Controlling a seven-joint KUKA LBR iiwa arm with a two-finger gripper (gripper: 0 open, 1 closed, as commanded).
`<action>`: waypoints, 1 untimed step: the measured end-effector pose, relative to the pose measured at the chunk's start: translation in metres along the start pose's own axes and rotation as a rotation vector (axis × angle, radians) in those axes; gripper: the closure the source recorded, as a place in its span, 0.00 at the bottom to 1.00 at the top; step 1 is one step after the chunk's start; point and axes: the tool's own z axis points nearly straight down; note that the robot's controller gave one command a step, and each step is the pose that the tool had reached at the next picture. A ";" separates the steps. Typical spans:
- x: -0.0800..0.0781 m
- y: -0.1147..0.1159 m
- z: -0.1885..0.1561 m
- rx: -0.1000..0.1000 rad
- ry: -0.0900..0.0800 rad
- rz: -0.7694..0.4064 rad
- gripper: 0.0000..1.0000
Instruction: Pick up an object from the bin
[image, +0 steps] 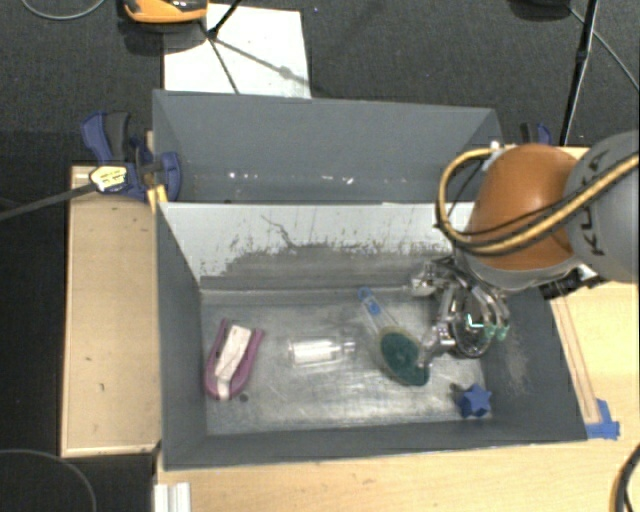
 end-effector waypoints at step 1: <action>-0.001 0.032 0.072 -0.001 -0.002 -0.226 0.00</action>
Offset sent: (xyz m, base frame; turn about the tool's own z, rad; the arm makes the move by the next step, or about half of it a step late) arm 0.0023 0.0309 -0.0705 -0.2249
